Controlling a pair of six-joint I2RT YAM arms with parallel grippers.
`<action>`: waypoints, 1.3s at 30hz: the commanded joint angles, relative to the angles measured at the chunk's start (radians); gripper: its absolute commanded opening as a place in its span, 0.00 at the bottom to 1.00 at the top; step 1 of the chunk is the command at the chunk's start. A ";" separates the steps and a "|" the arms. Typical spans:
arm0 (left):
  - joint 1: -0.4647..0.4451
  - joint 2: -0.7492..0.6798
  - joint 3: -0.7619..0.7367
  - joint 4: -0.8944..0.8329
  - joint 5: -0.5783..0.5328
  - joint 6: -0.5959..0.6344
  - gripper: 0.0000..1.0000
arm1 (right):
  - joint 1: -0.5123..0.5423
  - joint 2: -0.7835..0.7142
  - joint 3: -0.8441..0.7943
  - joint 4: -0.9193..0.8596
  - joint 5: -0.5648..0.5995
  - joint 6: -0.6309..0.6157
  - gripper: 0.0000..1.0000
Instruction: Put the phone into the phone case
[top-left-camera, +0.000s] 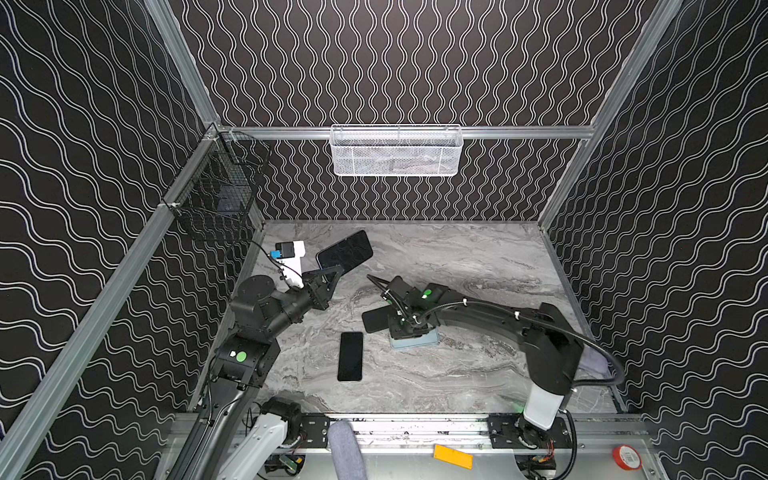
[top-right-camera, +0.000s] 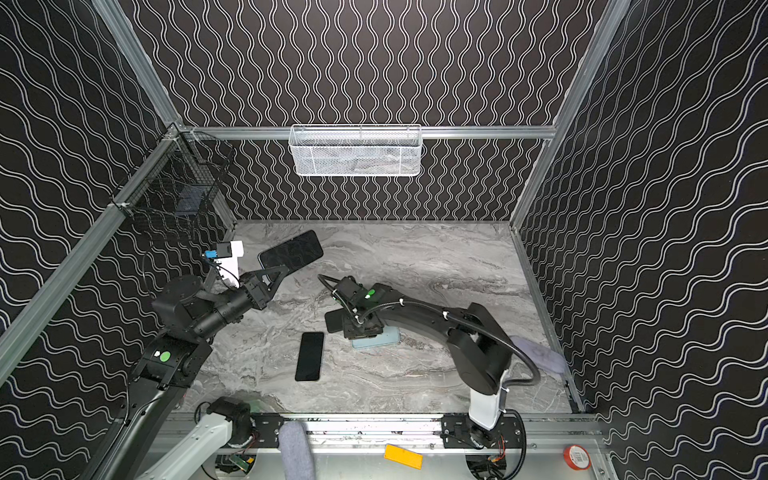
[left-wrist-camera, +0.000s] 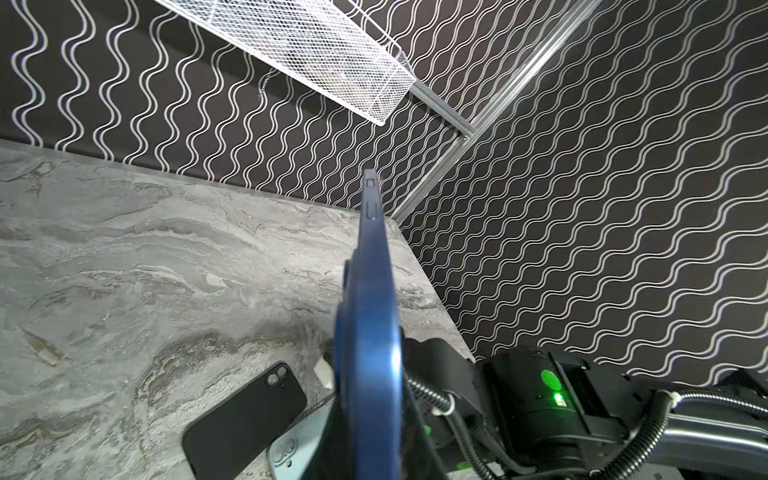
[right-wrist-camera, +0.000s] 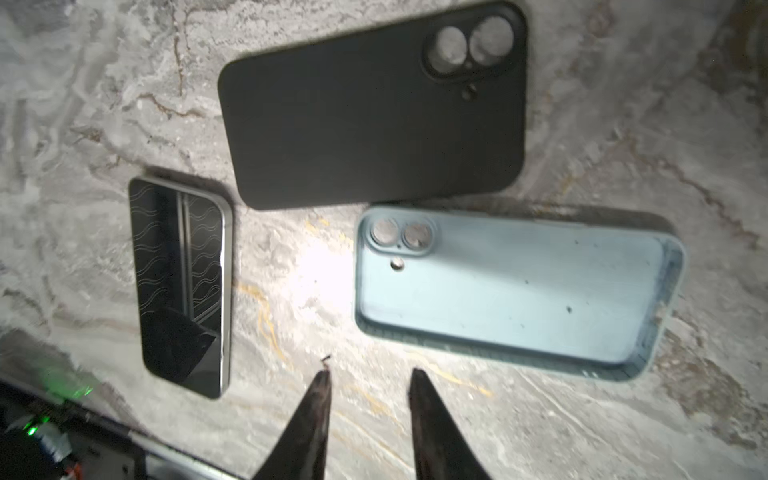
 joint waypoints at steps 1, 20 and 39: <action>0.000 0.018 0.010 0.095 0.042 -0.015 0.00 | -0.056 -0.139 -0.119 0.053 -0.003 -0.007 0.41; -0.301 0.277 -0.124 0.269 0.086 -0.128 0.00 | -0.502 -0.707 -0.383 0.217 -0.177 -0.196 1.00; -0.301 0.397 -0.294 0.690 0.262 -0.398 0.00 | -0.660 -0.776 -0.576 0.562 -0.860 -0.215 0.99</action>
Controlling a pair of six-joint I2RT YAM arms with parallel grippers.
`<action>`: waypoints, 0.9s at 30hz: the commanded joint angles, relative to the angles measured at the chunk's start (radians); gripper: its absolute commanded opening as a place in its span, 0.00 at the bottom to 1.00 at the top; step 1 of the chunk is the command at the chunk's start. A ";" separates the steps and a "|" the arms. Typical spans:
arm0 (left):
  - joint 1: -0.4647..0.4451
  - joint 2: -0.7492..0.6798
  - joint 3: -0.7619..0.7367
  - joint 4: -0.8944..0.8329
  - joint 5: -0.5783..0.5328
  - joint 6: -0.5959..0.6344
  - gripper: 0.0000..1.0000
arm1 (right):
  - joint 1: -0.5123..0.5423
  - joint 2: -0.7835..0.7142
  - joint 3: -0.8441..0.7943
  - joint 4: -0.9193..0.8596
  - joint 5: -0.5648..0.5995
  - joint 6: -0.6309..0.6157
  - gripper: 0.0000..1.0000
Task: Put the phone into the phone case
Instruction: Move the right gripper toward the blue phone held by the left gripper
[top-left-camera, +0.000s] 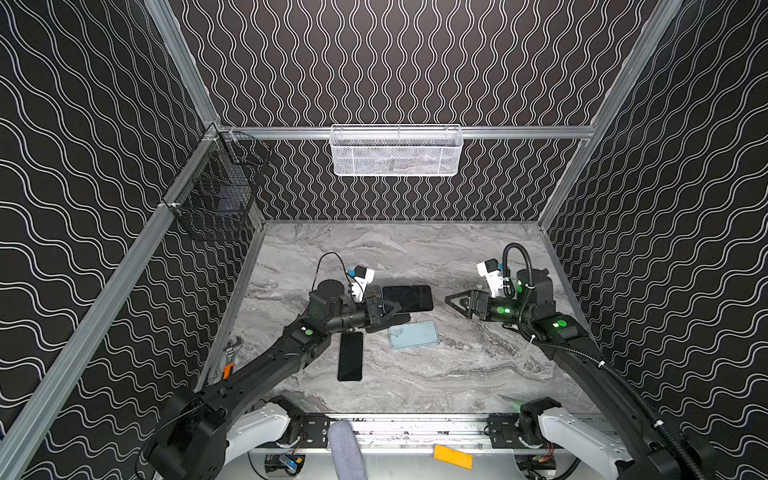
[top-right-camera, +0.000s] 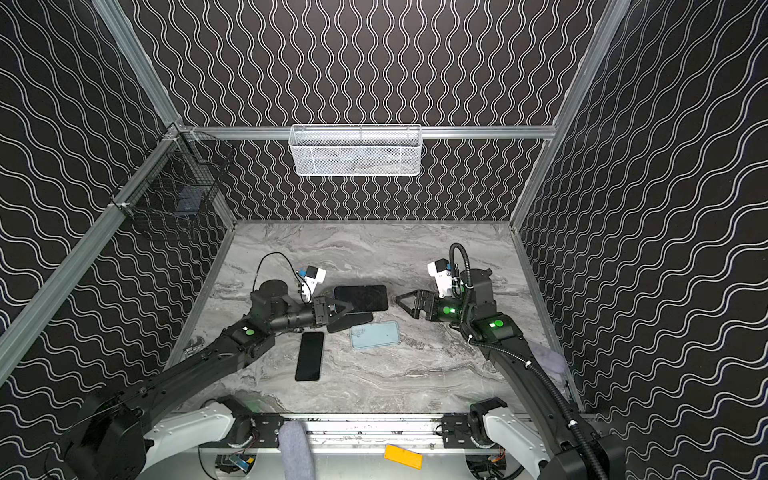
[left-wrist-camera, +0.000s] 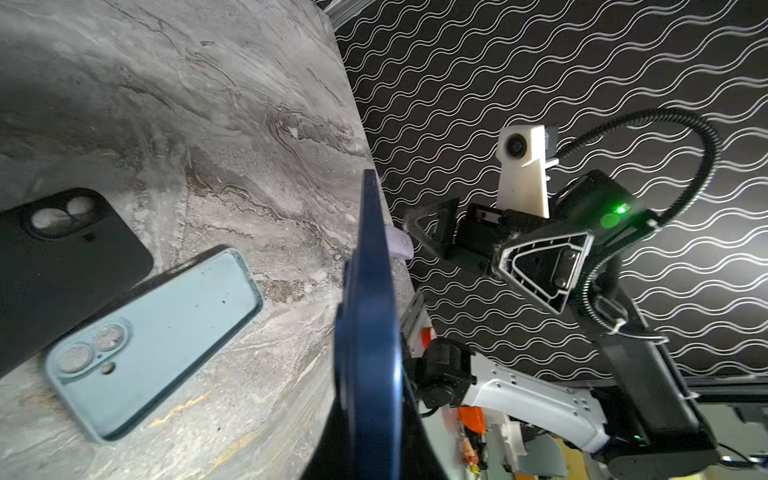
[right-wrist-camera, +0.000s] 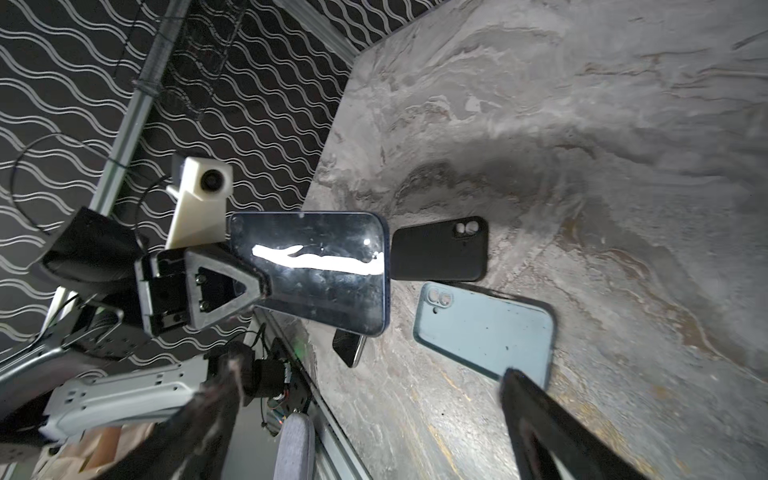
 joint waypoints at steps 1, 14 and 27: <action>0.003 0.002 0.004 0.165 0.049 -0.047 0.00 | -0.013 0.017 -0.005 0.068 -0.112 -0.011 0.99; 0.008 0.017 0.019 0.232 0.105 -0.096 0.00 | -0.033 0.130 -0.073 0.450 -0.372 0.222 0.89; 0.009 0.059 0.027 0.324 0.133 -0.153 0.00 | -0.030 0.257 -0.110 0.872 -0.489 0.507 0.81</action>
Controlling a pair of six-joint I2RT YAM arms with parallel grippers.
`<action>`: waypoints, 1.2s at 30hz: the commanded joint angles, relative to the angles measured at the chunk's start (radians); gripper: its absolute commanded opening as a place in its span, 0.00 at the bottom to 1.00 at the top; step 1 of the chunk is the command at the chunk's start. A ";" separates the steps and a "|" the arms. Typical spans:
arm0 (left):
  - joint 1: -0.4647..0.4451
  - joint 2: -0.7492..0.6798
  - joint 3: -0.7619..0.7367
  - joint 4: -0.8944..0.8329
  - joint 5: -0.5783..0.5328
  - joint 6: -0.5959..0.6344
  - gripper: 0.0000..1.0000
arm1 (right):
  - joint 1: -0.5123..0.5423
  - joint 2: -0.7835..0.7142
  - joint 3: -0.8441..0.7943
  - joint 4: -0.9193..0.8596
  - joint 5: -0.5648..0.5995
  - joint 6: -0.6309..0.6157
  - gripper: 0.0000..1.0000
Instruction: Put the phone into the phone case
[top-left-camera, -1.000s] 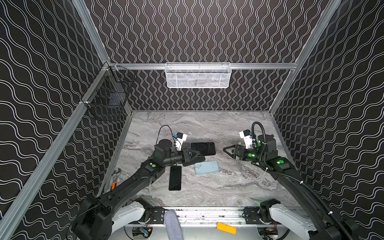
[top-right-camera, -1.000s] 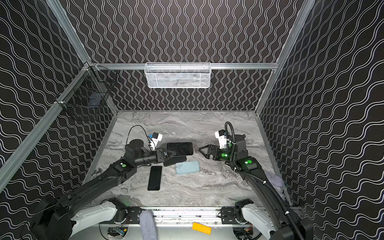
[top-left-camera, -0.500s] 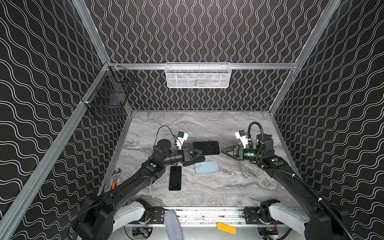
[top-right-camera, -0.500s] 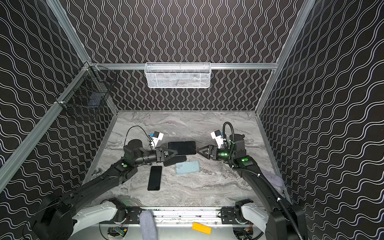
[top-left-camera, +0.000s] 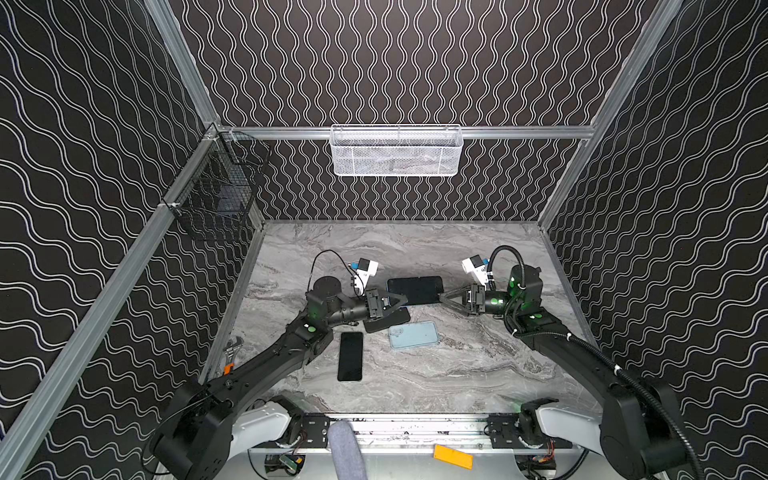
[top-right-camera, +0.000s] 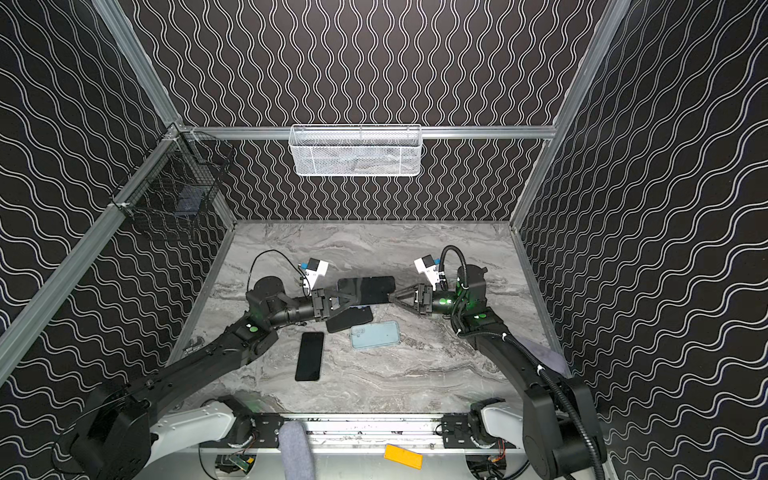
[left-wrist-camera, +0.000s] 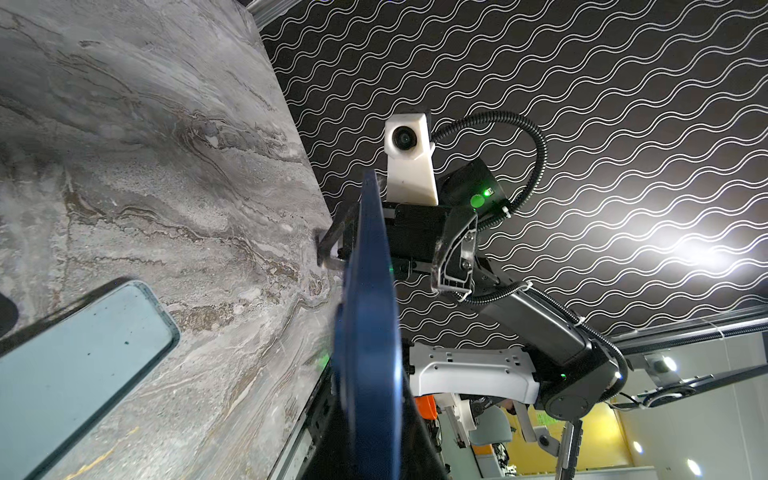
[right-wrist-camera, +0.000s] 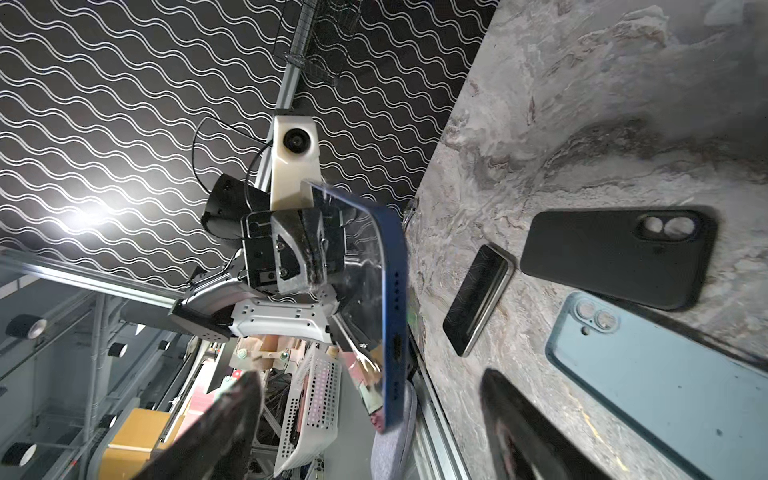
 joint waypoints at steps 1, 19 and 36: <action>0.001 0.016 0.010 0.121 0.029 -0.033 0.00 | 0.002 0.024 0.002 0.215 -0.047 0.127 0.79; 0.000 0.036 0.003 0.154 0.049 -0.037 0.00 | 0.018 0.221 -0.029 0.911 -0.071 0.616 0.46; -0.001 0.050 0.011 0.163 0.043 -0.039 0.00 | 0.046 0.127 0.031 0.420 -0.049 0.281 0.19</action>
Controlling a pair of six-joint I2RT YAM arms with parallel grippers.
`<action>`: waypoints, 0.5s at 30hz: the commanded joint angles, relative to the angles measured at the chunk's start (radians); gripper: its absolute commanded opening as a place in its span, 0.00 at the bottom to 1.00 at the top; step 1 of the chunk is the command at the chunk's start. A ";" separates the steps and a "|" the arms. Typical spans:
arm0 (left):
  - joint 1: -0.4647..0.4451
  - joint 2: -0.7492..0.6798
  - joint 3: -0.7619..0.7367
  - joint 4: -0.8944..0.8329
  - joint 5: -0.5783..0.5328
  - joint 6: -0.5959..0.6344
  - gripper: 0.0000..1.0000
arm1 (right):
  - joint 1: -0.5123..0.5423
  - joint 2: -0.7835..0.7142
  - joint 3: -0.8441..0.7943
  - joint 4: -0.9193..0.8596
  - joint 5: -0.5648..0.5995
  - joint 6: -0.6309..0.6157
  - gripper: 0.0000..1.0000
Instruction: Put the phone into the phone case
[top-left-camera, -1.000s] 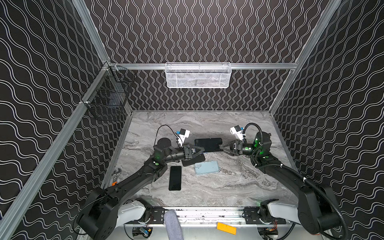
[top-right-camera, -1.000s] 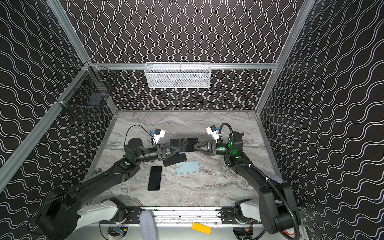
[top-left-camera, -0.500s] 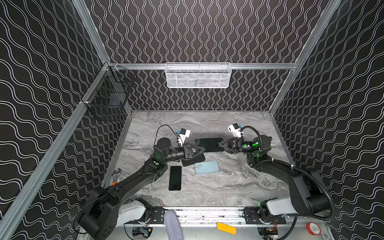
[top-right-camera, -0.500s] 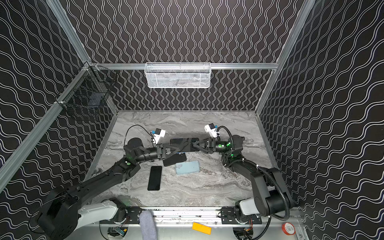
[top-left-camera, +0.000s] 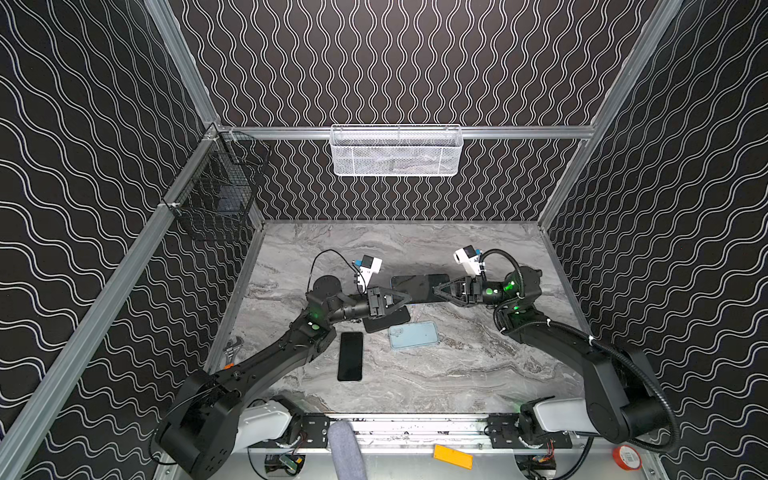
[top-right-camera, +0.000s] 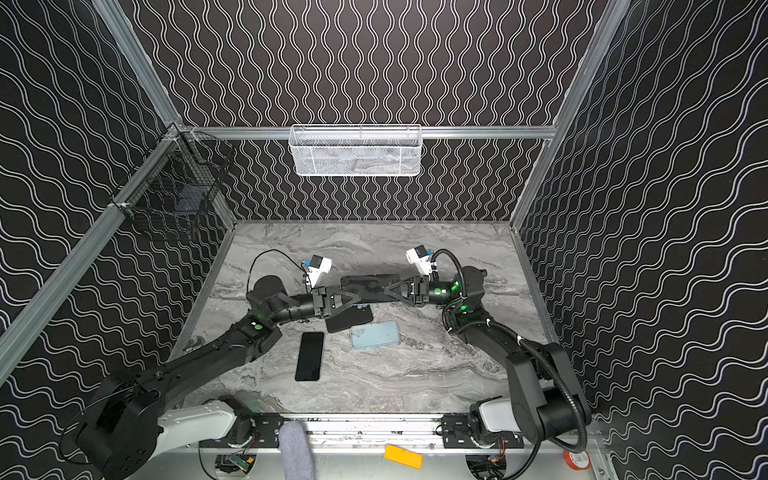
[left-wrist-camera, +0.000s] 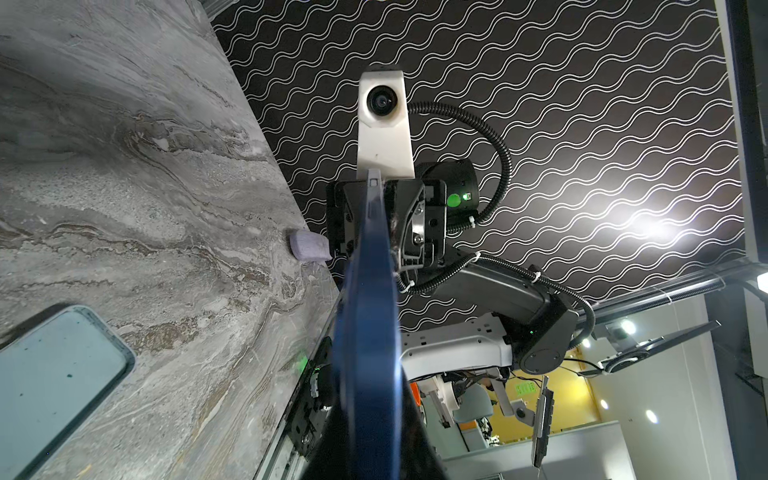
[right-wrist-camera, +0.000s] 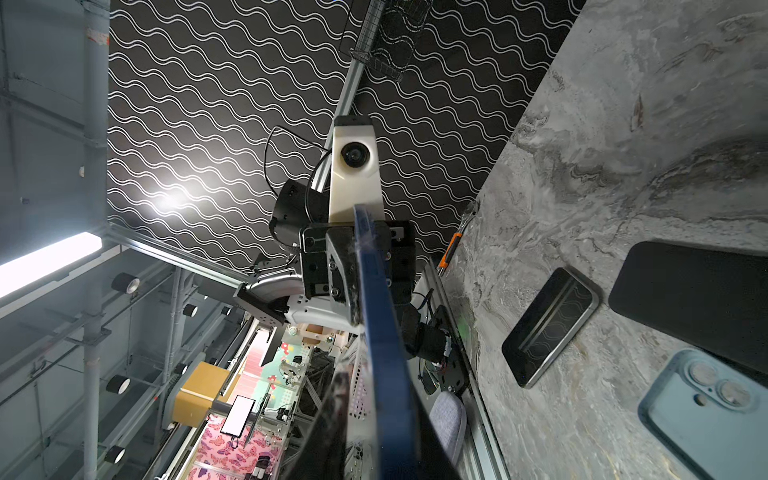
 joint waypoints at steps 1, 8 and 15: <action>0.000 0.005 0.010 0.026 -0.016 0.005 0.00 | 0.004 -0.027 0.026 -0.133 0.007 -0.114 0.16; -0.002 -0.012 0.021 -0.042 -0.027 0.050 0.06 | 0.004 -0.040 0.041 -0.184 0.018 -0.130 0.08; -0.003 -0.120 0.047 -0.278 -0.128 0.198 0.68 | 0.002 -0.087 0.085 -0.472 0.073 -0.291 0.04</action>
